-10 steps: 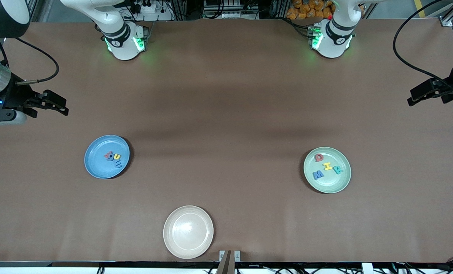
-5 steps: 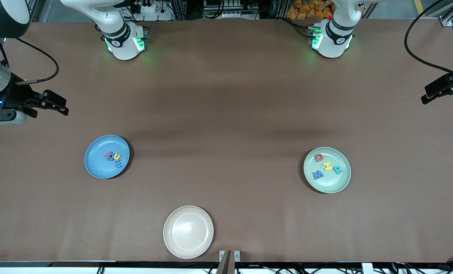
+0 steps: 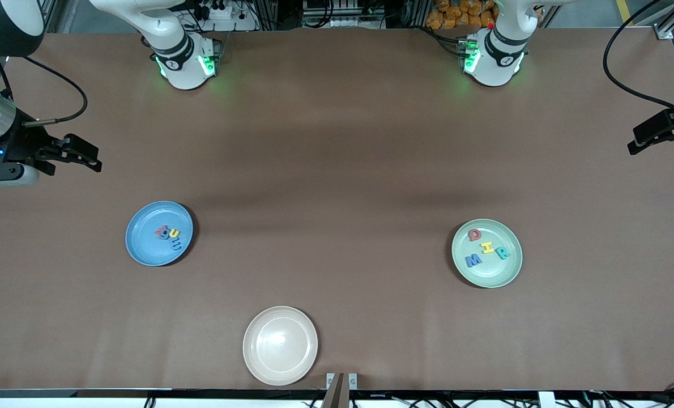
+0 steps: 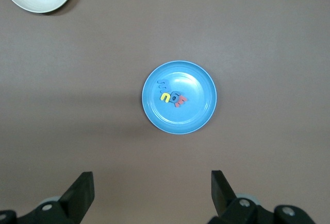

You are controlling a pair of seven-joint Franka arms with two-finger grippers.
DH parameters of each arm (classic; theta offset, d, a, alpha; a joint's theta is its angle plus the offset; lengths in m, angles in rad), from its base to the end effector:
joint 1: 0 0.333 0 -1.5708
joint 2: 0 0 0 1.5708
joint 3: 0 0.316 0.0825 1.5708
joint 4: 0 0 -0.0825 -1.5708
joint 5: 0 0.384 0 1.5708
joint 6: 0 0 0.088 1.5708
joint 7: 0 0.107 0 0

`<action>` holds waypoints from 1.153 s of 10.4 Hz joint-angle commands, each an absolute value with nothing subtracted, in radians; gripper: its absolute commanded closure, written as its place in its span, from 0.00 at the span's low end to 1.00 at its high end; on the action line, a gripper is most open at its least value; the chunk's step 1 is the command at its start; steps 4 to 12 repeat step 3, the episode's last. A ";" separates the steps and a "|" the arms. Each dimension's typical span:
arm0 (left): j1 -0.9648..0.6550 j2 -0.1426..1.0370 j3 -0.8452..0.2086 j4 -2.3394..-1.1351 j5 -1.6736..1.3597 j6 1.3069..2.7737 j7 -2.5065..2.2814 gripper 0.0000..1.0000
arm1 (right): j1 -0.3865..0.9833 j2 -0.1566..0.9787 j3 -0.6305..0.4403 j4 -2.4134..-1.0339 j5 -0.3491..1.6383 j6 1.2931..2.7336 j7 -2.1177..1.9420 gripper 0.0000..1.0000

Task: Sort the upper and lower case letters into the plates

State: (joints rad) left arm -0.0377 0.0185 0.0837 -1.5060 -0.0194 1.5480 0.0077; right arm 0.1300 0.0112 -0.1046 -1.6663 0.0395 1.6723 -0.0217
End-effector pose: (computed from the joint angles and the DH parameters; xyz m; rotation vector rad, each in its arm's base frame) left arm 0.5581 0.0231 0.6428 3.1236 0.0587 0.0375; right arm 0.5638 0.0185 0.5818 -3.1028 -0.0667 0.0081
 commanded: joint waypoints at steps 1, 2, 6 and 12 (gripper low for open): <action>-0.051 0.017 0.103 -1.496 -0.034 1.534 0.028 0.00 | 0.123 0.014 -0.107 -1.655 0.054 1.675 -0.023 0.00; -0.046 0.017 0.101 -1.496 -0.034 1.534 0.028 0.00 | 0.123 0.012 -0.107 -1.655 0.054 1.677 -0.025 0.00; -0.038 0.017 0.101 -1.496 -0.035 1.534 0.029 0.00 | 0.121 0.012 -0.109 -1.654 0.054 1.678 -0.025 0.00; -0.038 0.017 0.101 -1.496 -0.035 1.534 0.029 0.00 | 0.121 0.012 -0.109 -1.654 0.054 1.678 -0.025 0.00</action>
